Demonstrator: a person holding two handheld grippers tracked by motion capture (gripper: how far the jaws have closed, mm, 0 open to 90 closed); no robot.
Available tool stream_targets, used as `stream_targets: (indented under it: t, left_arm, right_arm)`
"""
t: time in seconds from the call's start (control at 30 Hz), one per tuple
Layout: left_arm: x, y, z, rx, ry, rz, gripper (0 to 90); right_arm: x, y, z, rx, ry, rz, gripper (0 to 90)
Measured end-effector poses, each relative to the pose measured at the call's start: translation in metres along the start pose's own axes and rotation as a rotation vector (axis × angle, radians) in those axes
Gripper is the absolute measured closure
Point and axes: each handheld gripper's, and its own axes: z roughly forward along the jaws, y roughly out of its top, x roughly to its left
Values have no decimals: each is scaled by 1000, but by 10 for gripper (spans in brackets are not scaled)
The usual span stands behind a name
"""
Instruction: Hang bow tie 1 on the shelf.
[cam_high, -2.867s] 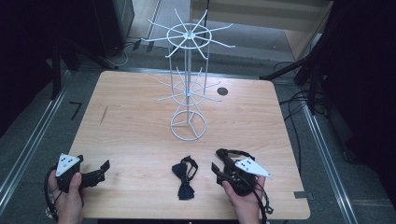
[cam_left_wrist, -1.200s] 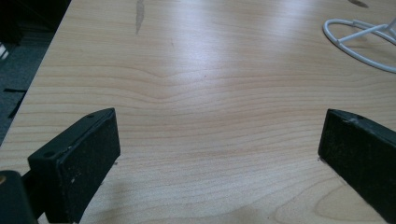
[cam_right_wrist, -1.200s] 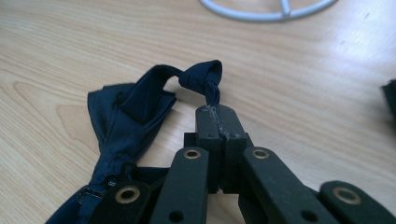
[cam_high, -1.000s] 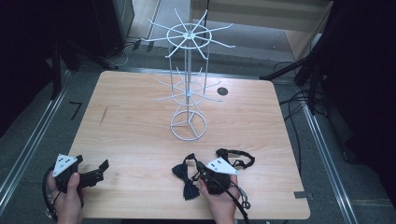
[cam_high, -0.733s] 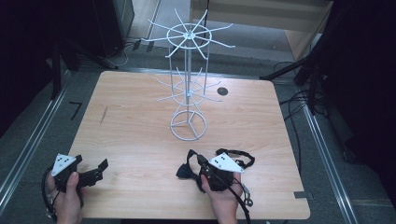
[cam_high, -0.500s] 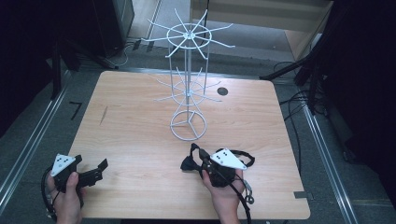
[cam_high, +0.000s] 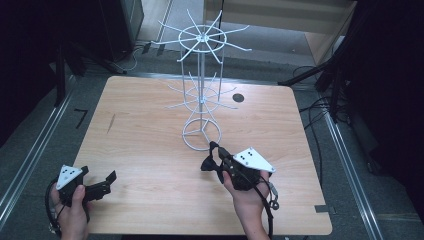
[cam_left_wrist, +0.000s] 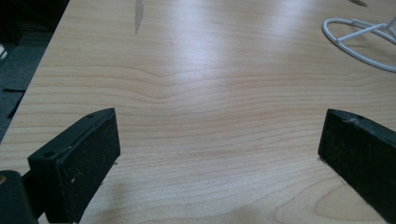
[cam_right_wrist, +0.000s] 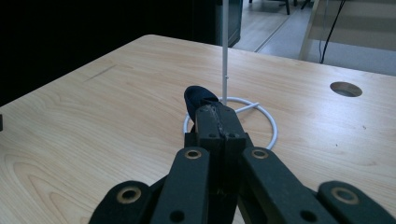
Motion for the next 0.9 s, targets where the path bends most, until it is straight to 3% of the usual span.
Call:
stream_targets:
  t: [0.47,0.67,0.9]
  left_arm:
    - [1,1,0,1,10,-3,0]
    - [0,1,1,2,10,-4,0]
    - [0,1,1,1,12,-7,0]
  right_arm:
    - [0,34,-9,-40,-6,-26,900]
    - [-2,39,-12,-68,1,-5,900]
    - [0,44,-14,-78,17,-35,900]
